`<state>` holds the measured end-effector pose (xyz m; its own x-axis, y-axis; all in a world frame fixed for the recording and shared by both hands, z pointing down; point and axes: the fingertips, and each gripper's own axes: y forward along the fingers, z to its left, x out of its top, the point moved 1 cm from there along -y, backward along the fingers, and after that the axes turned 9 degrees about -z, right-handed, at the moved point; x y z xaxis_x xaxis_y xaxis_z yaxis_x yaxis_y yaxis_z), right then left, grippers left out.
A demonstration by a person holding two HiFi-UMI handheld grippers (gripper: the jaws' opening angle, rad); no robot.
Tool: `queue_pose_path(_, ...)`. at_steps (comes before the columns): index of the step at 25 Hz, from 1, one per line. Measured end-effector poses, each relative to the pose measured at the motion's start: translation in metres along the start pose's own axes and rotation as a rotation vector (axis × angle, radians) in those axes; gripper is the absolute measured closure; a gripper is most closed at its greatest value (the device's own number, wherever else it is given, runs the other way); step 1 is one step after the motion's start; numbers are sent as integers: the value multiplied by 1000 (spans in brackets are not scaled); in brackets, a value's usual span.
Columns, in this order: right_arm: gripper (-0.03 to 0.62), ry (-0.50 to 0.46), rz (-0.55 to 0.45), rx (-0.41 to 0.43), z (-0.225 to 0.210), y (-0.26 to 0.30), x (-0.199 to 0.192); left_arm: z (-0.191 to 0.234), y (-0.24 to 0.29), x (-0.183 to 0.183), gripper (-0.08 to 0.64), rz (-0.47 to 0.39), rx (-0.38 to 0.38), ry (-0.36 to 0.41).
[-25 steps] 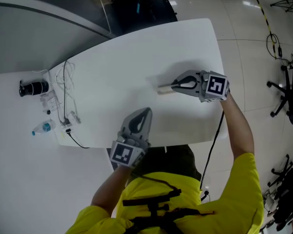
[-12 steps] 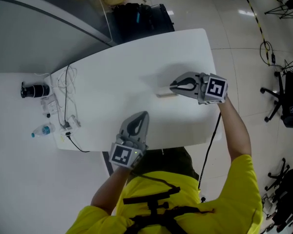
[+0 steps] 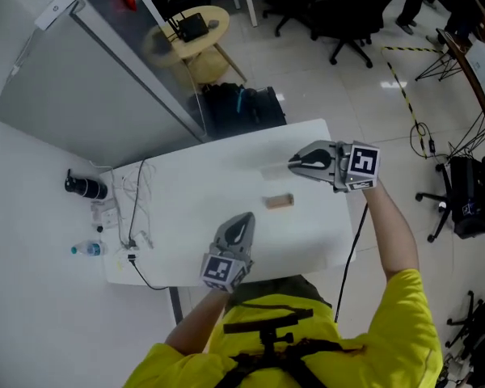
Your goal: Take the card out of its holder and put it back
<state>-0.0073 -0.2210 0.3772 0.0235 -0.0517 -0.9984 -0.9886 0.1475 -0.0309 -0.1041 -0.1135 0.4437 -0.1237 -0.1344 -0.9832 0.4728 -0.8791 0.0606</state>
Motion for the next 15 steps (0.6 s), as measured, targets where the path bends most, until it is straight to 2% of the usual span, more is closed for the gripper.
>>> queue_pose_path(3,571,-35,-19,-4,1,-1,36,-7,3,7,561,-15,-19,10)
queue_pose_path(6,571,-59,-12,-3,6,1,56,-9,0,8,561,-18,-26,18)
queue_pose_path(11,571,-65,-10,-11,14,3,61,-13,-6,8,561,-31,-35,19)
queue_pose_path(15,571,-57,-9,-7,18,6,56,-14,-5,13,563,-43,-39,51)
